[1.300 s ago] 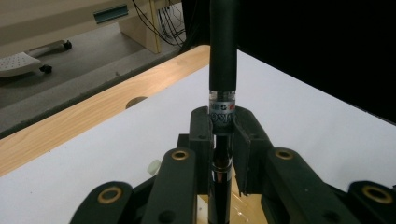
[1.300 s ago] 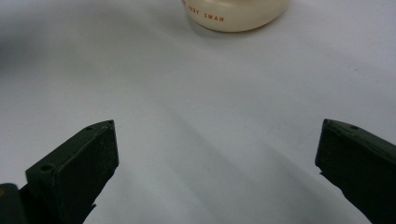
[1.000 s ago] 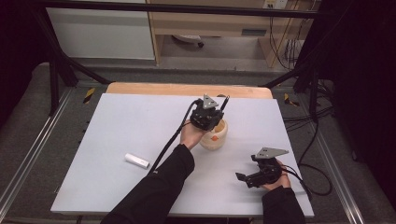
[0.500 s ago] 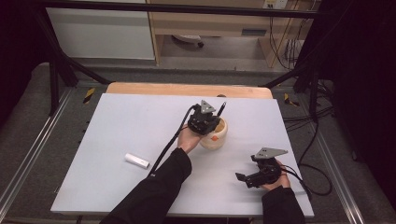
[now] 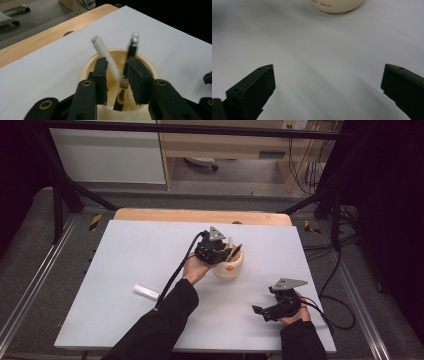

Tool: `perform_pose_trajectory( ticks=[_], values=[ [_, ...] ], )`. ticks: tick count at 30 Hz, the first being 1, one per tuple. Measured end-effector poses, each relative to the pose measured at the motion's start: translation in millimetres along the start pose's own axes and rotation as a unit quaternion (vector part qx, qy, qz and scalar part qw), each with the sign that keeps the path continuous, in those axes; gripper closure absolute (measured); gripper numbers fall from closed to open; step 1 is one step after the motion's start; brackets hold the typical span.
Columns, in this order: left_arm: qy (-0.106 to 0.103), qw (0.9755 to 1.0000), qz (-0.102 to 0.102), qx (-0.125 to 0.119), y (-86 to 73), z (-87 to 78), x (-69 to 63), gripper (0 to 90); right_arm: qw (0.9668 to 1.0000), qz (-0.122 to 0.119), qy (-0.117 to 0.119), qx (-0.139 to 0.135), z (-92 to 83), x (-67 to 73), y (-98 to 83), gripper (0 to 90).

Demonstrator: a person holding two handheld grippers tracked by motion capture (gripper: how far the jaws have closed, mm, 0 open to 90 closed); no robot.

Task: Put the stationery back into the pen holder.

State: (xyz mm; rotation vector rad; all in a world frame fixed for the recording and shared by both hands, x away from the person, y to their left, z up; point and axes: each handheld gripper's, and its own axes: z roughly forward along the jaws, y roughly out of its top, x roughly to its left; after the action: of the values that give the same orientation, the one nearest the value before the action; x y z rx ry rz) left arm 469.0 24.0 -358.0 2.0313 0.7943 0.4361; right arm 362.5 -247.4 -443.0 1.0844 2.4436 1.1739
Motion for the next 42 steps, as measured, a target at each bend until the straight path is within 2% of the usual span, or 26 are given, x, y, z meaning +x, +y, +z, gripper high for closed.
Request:
perform_pose_trajectory(
  ticks=[3,5,9,10,13,16,17,18,22,26,29,30,34,35,36,37,38,42],
  values=[
    [-0.003,0.9999,0.012,0.008,-1.6,-9.9,1.5,58.8,1.0,0.003,0.0,0.0,0.0,0.2,0.2,0.1],
    [0.003,0.9998,0.017,0.01,-4.3,-17.3,2.6,54.1,1.0,0.004,-0.001,0.001,0.3,0.1,0.1,0.1],
    [-0.004,0.9999,0.008,0.014,-10.0,-29.1,7.0,44.7,1.0,0.007,-0.002,0.002,-0.1,0.3,0.2,0.1],
    [0.005,0.9998,0.011,0.014,-14.9,-37.5,9.7,43.0,1.0,0.008,-0.003,0.0,0.0,0.3,0.2,0.1],
    [0.003,0.9998,0.002,0.018,-22.5,-50.4,16.3,35.8,0.9999,0.009,-0.008,0.002,0.2,0.6,0.2,0.2],
    [0.014,0.9996,0.011,0.023,-31.4,-63.7,22.2,29.6,0.9998,0.015,-0.009,0.003,0.7,1.0,0.1,0.2],
    [0.014,0.9996,0.011,0.023,-31.4,-63.7,22.2,27.9,0.9998,0.016,-0.008,0.002,0.9,1.3,0.2,0.2],
    [0.019,0.9994,0.011,0.026,-38.4,-72.2,26.6,26.3,0.9998,0.018,-0.008,0.001,0.9,1.5,0.2,0.2],
    [0.024,0.9992,0.005,0.031,-50.1,-83.6,34.2,20.0,0.9998,0.02,-0.008,0.001,0.5,2.0,0.3,0.2],
    [0.032,0.9985,0.0,0.043,-69.0,-103.0,46.0,14.0,0.9997,0.019,-0.013,0.005,1.4,4.5,1.4,0.3],
    [0.035,0.9982,-0.001,0.048,-77.2,-111.0,49.9,11.4,0.9996,0.017,-0.018,0.015,2.9,7.1,2.9,0.3],
    [0.039,0.9977,-0.003,0.055,-85.6,-118.4,53.7,10.9,0.9996,0.013,-0.019,0.014,3.6,7.4,3.1,0.3],
    [0.046,0.9969,-0.01,0.063,-102.5,-131.5,61.0,10.1,0.9995,0.013,-0.023,0.019,5.2,9.4,3.6,0.3],
    [0.046,0.9969,-0.01,0.063,-102.5,-131.5,61.0,10.0,0.9994,0.014,-0.024,0.022,5.0,10.0,4.0,0.3],
    [0.051,0.9965,-0.011,0.065,-111.5,-137.8,64.3,9.8,0.9993,0.014,-0.025,0.023,5.2,10.6,4.1,0.3],
    [0.051,0.9965,-0.011,0.065,-111.5,-137.8,64.3,9.8,0.9993,0.012,-0.025,0.024,5.4,10.7,4.4,0.3],
    [0.054,0.9963,-0.017,0.064,-119.9,-143.3,67.8,9.8,0.9993,0.012,-0.026,0.026,5.5,11.2,4.6,0.3],
    [0.058,0.9961,-0.027,0.06,-130.9,-150.1,71.9,9.8,0.9989,0.008,-0.032,0.032,7.2,13.5,5.1,0.3]
  ],
)
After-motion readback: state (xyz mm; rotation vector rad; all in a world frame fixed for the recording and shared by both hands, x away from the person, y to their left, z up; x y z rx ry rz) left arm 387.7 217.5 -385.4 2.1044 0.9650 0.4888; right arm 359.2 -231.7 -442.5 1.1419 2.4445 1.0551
